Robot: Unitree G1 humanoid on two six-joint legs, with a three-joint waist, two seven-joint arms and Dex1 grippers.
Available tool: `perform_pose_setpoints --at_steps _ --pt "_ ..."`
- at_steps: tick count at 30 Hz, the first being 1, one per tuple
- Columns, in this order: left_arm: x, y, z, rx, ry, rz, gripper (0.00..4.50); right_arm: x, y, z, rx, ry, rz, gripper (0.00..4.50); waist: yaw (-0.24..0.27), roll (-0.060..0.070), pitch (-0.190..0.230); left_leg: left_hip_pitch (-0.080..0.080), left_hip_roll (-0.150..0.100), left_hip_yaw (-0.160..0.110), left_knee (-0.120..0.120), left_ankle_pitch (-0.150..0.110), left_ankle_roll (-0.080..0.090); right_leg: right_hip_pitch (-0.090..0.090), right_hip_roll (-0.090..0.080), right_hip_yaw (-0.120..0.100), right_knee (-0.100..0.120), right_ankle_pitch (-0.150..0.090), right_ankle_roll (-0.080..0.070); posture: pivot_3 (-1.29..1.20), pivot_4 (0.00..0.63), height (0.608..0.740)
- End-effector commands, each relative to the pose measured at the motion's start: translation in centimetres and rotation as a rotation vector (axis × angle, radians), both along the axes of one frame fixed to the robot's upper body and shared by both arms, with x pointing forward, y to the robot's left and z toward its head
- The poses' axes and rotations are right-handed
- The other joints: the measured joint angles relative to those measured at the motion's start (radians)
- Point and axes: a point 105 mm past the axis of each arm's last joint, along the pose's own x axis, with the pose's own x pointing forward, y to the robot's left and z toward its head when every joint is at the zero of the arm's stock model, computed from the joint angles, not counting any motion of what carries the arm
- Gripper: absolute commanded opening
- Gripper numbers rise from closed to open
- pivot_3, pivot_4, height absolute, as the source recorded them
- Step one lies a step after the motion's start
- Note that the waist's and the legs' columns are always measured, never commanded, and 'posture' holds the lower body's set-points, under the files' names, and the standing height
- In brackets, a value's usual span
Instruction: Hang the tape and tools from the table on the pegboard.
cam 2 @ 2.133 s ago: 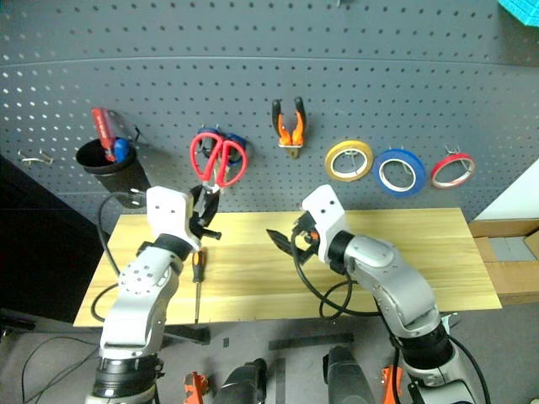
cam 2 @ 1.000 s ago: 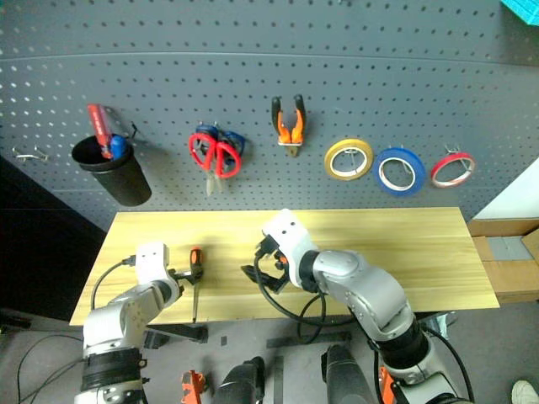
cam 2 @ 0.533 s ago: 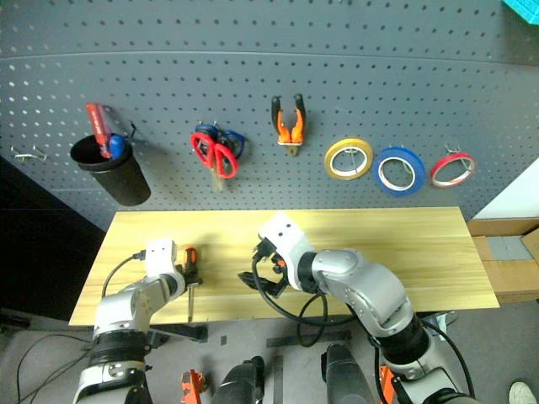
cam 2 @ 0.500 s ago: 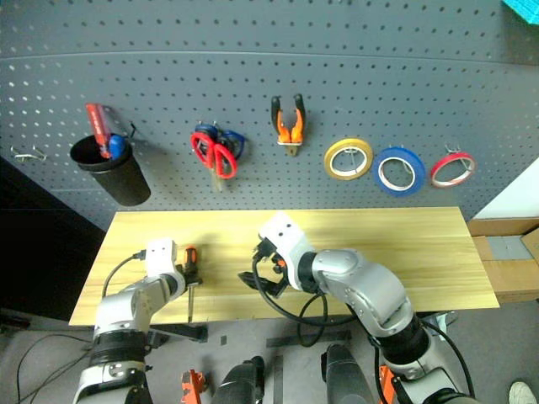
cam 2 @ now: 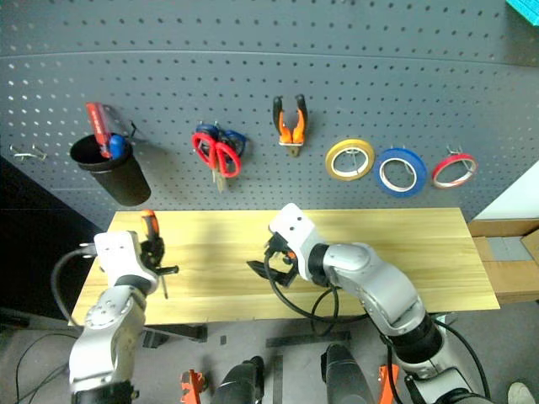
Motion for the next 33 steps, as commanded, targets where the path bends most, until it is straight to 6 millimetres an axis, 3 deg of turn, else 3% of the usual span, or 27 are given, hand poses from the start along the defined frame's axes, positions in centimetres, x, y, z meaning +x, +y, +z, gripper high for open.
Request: perform_pose_setpoints --at_steps 1,6,10,13,17,23,30,33 --pt "-1.2 -1.8 3.6 0.087 -0.144 -0.027 0.60 -1.7 0.4 3.9 0.136 -0.134 0.122 4.50 0.005 -0.001 -0.001 0.000 0.000 0.000 0.000 0.000 0.000 0.000 0.000 0.000 0.000 0.000 0.000 -0.12 0.187 0.740" --pt "-1.2 -2.9 8.8 0.169 -0.318 -0.045 0.60 -1.3 0.3 5.7 0.184 -0.166 0.174 4.50 0.018 -0.004 -0.006 0.000 0.000 0.000 0.003 0.001 -0.001 0.001 0.001 -0.001 0.002 0.000 0.000 -0.09 0.157 0.740" --pt "0.1 -1.7 14.6 0.173 -0.481 -0.013 0.60 -0.4 0.5 6.5 0.186 -0.200 0.173 4.50 0.024 -0.009 -0.014 0.001 0.001 -0.002 0.003 0.003 -0.003 0.003 0.002 -0.002 0.002 0.001 -0.001 -0.07 0.136 0.740" --pt "1.4 -0.5 20.5 0.137 -0.636 -0.034 0.60 0.6 0.8 7.3 0.196 -0.235 0.153 4.50 0.024 -0.013 -0.020 0.001 0.002 -0.002 0.003 0.003 -0.004 0.003 0.003 -0.003 0.002 0.005 -0.005 -0.07 0.123 0.740" --pt "2.5 1.0 23.8 0.149 -0.698 -0.047 0.60 1.4 1.4 8.1 0.214 -0.268 0.125 4.50 0.017 -0.013 -0.036 0.001 0.002 0.000 0.002 0.003 -0.005 0.003 0.002 -0.002 0.001 0.006 -0.006 -0.08 0.115 0.740" --pt "4.6 2.9 23.7 0.172 -0.684 -0.032 0.60 1.8 2.2 9.0 0.232 -0.307 0.099 4.50 0.016 -0.013 -0.042 0.001 0.002 -0.001 0.001 0.003 -0.005 0.002 0.003 -0.002 0.001 0.006 -0.007 -0.11 0.116 0.740" --pt "6.2 4.0 20.0 0.168 -0.619 0.001 0.60 1.8 2.3 9.4 0.237 -0.323 0.094 4.50 0.016 -0.013 -0.045 0.001 0.002 -0.001 0.001 0.004 -0.005 0.001 0.003 -0.002 0.002 0.006 -0.007 -0.11 0.114 0.740" --pt "6.3 3.7 18.9 0.128 -0.612 -0.019 1.51 1.8 2.3 9.4 0.233 -0.325 0.095 4.50 0.016 -0.013 -0.050 0.001 0.002 -0.001 0.001 0.004 -0.005 0.001 0.003 -0.002 0.002 0.006 -0.007 -0.11 0.114 0.740"
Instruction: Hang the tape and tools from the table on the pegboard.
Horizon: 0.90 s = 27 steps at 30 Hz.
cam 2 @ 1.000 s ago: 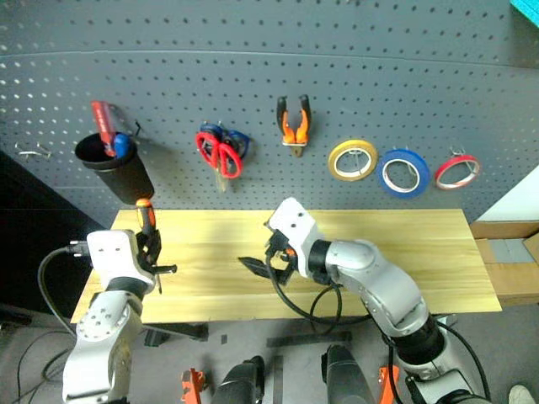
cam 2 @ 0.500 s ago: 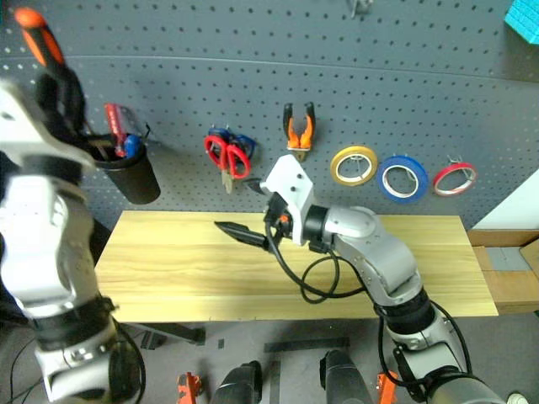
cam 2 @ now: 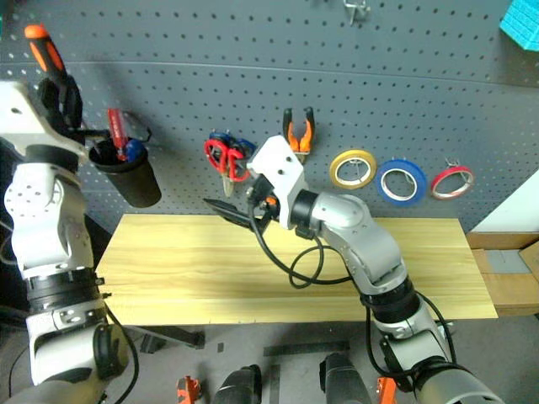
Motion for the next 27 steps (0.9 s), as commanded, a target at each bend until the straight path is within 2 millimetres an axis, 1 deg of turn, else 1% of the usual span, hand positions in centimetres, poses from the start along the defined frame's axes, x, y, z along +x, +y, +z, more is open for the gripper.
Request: perform_pose_setpoints --at_steps 1,4,7,8,10,12,15,16,17,19,21,23,24,26,27 --pt "-0.5 -0.8 0.3 -0.012 -0.049 -0.031 1.78 -0.6 0.0 1.4 0.027 -0.054 0.013 4.50 0.000 0.000 -0.002 0.000 0.000 0.000 0.000 0.000 0.000 0.000 0.000 0.000 0.000 0.000 0.000 -0.11 0.112 0.740" --pt "-0.7 -0.9 -0.2 -0.046 -0.048 -0.013 2.67 -0.5 -0.2 1.4 0.026 -0.053 0.010 4.50 -0.001 0.000 -0.009 0.000 0.000 0.000 0.001 0.000 0.000 0.000 0.000 0.000 0.001 0.000 0.000 -0.11 0.106 0.740" --pt "-0.9 -0.1 -1.1 -0.114 -0.011 0.061 3.61 -0.5 -0.5 1.3 0.022 -0.048 0.001 4.50 -0.001 -0.001 -0.016 0.000 0.000 0.000 0.001 0.000 0.000 0.000 0.000 0.000 0.001 0.000 0.000 -0.11 0.102 0.740" --pt "-1.1 0.2 -1.4 -0.134 0.013 0.102 3.99 -0.4 -0.8 1.2 0.025 -0.040 -0.010 4.50 -0.001 -0.001 -0.019 0.000 0.000 0.000 0.002 0.000 0.000 0.000 0.000 0.000 0.002 0.001 -0.001 -0.11 0.101 0.740" --pt "-1.3 -0.2 -1.6 -0.166 0.047 0.129 4.48 -0.1 -1.7 1.2 0.039 -0.024 -0.037 4.50 -0.001 -0.001 -0.022 0.001 0.000 0.000 0.002 0.000 0.000 0.002 0.000 0.000 0.002 0.001 0.000 -0.10 0.100 0.740" --pt "-1.7 -1.9 -1.3 -0.135 0.064 0.131 4.48 0.3 -3.1 1.0 0.058 -0.020 -0.092 4.50 0.001 -0.001 -0.025 0.001 0.000 -0.001 0.002 0.000 0.000 0.002 0.000 0.000 0.002 0.001 -0.001 -0.08 0.097 0.740" --pt "-2.4 -5.6 -1.2 -0.063 0.075 0.004 4.48 1.1 -5.7 0.8 0.133 -0.016 -0.229 4.50 0.007 -0.002 -0.034 0.001 0.000 -0.001 0.002 0.000 0.000 0.003 0.000 0.000 0.002 0.001 0.000 -0.06 0.090 0.740" --pt "-2.5 -6.8 -1.6 -0.047 0.093 -0.053 4.48 1.3 -6.5 0.5 0.154 -0.011 -0.272 4.50 0.008 -0.001 -0.037 0.001 0.000 -0.001 0.002 0.000 0.000 0.003 0.000 0.000 0.001 0.001 0.000 -0.06 0.090 0.740" --pt "-2.6 -8.0 -2.6 -0.031 0.135 -0.112 4.48 1.5 -7.3 0.0 0.174 0.008 -0.313 4.50 0.008 -0.001 -0.041 0.001 -0.001 -0.001 0.002 0.000 0.000 0.003 0.000 0.000 0.002 0.001 0.000 -0.06 0.084 0.740" --pt "-3.0 -9.4 -4.3 -0.042 0.195 -0.182 4.48 1.8 -8.8 -1.1 0.211 0.066 -0.378 4.50 0.006 0.003 -0.051 0.003 0.000 0.000 0.002 0.000 0.000 0.004 0.000 0.001 0.002 0.001 0.000 -0.06 0.073 0.740" --pt "-3.2 -10.7 -6.4 -0.015 0.268 -0.222 4.48 2.1 -10.6 -3.1 0.185 0.067 -0.445 4.50 0.004 0.008 -0.063 0.003 0.000 0.001 0.002 0.000 0.000 0.004 0.000 0.001 0.002 0.001 0.000 -0.06 0.058 0.740" --pt "-3.3 -11.1 -8.2 -0.040 0.334 -0.240 4.48 2.4 -12.0 -4.7 0.165 0.077 -0.505 4.50 0.003 0.011 -0.072 0.005 0.000 0.001 0.002 0.000 0.000 0.005 0.001 0.002 0.002 0.001 0.000 -0.07 0.048 0.740" --pt "-3.3 -10.7 -9.4 -0.056 0.365 -0.225 4.48 2.6 -13.0 -5.6 0.149 0.080 -0.537 4.50 0.001 0.012 -0.079 0.005 0.000 0.001 0.002 0.000 0.000 0.005 0.002 0.002 0.002 0.001 0.000 -0.07 0.037 0.740" --pt "-3.5 -9.5 -12.5 -0.089 0.443 -0.185 4.48 3.1 -15.3 -7.7 0.122 0.092 -0.622 4.50 -0.002 0.015 -0.090 0.007 0.001 0.002 0.002 0.001 0.001 0.006 0.003 0.004 0.002 0.001 0.000 -0.07 0.028 0.740" --pt "-3.7 -8.7 -14.2 -0.120 0.486 -0.159 4.48 3.4 -16.4 -8.6 0.108 0.096 -0.671 4.50 -0.002 0.017 -0.094 0.012 0.002 0.003 0.003 0.001 0.001 0.011 0.004 0.005 0.001 0.001 0.000 -0.08 0.020 0.740"
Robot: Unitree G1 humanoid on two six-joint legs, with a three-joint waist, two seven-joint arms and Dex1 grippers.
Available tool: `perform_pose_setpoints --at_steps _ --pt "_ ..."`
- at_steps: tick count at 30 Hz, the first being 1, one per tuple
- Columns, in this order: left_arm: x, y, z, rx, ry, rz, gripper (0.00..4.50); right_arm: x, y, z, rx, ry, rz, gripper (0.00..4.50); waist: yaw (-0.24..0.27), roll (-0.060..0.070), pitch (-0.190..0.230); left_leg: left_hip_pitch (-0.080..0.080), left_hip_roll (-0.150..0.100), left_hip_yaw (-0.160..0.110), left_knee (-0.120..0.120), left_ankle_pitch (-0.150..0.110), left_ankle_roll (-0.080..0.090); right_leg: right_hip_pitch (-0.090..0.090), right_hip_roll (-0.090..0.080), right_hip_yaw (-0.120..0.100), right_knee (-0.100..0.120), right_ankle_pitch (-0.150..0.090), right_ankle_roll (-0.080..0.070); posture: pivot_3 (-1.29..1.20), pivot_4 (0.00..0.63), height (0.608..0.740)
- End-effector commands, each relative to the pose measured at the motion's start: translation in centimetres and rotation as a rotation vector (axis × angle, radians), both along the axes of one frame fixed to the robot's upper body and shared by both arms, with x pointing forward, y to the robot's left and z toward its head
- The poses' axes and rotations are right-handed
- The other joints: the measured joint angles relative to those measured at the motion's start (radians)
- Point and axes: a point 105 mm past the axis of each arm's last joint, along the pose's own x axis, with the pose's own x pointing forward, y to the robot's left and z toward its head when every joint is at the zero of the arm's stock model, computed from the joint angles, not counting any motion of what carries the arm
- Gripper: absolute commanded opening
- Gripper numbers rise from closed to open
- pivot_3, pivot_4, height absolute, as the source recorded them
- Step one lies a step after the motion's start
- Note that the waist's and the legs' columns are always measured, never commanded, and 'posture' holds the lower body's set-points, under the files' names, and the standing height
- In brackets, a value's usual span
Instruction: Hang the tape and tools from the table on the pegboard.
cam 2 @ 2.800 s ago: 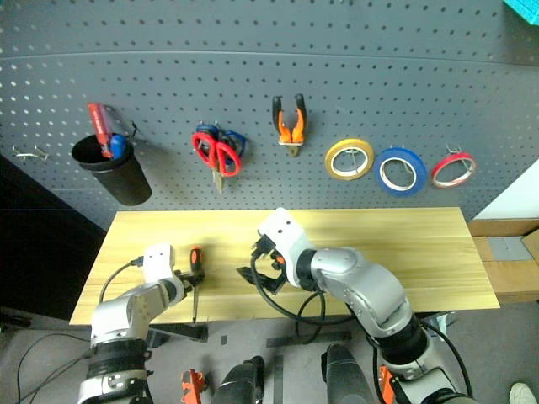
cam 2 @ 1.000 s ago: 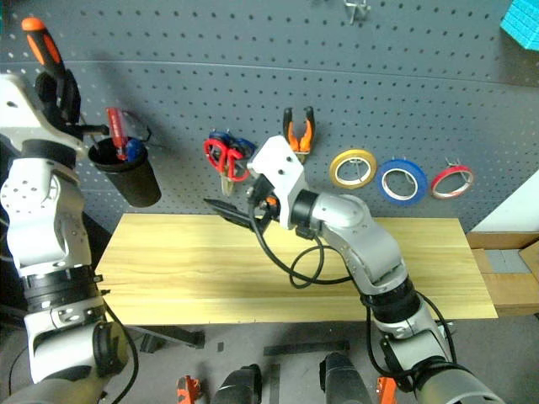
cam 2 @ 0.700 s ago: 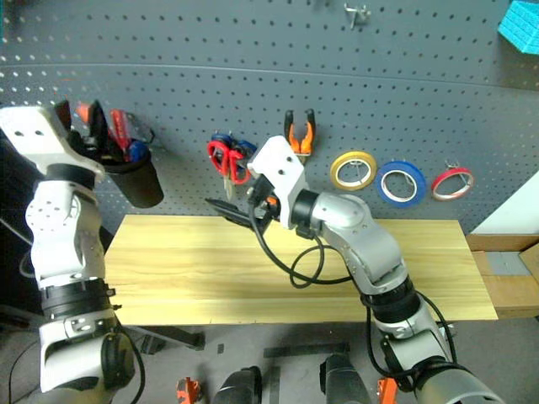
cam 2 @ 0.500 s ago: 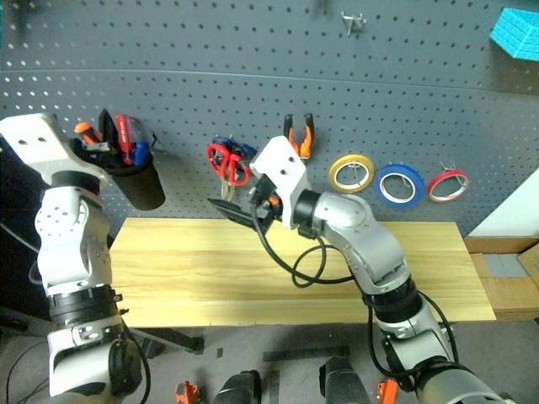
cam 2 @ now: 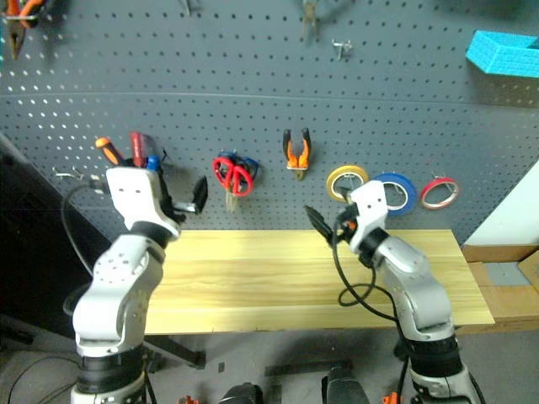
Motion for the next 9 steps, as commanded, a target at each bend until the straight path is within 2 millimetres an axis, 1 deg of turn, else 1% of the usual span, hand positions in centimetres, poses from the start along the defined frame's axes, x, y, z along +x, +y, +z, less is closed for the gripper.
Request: perform_pose_setpoints --at_steps 1,2,3,4,8,9 --pt "-0.8 2.4 -4.2 -0.011 0.096 0.075 4.48 1.0 -4.0 -1.1 -0.051 -0.055 -0.169 4.50 -0.001 0.005 -0.013 0.007 0.000 0.001 -0.001 0.000 0.000 0.006 0.000 0.000 -0.002 -0.002 0.003 -0.08 0.008 0.740" --pt "-1.0 3.0 -5.6 0.009 0.129 0.087 4.48 1.3 -4.6 -1.7 -0.068 -0.054 -0.195 4.50 -0.002 0.006 -0.021 0.011 0.001 0.002 -0.001 0.000 0.000 0.010 0.001 0.001 -0.002 -0.003 0.003 -0.08 0.008 0.740" --pt "-1.1 3.4 -6.5 0.030 0.145 0.096 4.48 1.5 -4.9 -2.1 -0.074 -0.052 -0.208 4.50 -0.005 0.008 -0.029 0.011 0.001 0.002 -0.001 0.000 0.000 0.010 0.001 0.001 -0.002 -0.003 0.002 -0.09 0.000 0.740" --pt "-1.2 3.5 -6.9 0.045 0.148 0.098 4.48 1.6 -5.0 -2.3 -0.074 -0.052 -0.212 4.50 -0.006 0.008 -0.032 0.013 0.001 0.003 -0.001 0.000 0.001 0.010 0.001 0.002 -0.001 -0.005 -0.004 -0.09 0.000 0.740" --pt "-1.5 4.1 -9.7 0.029 0.195 0.102 4.48 2.4 -6.3 -4.1 -0.087 -0.018 -0.260 4.50 -0.010 0.007 -0.046 0.012 0.001 0.002 0.000 0.003 0.005 0.010 0.002 0.002 -0.002 -0.002 -0.006 -0.08 0.000 0.740" --pt "-1.6 4.2 -10.0 0.033 0.197 0.104 4.48 2.5 -6.5 -4.5 -0.092 -0.014 -0.265 4.50 -0.010 0.007 -0.046 0.012 0.001 0.002 0.001 0.003 0.005 0.011 0.002 0.002 -0.002 -0.001 -0.006 -0.08 0.000 0.740"
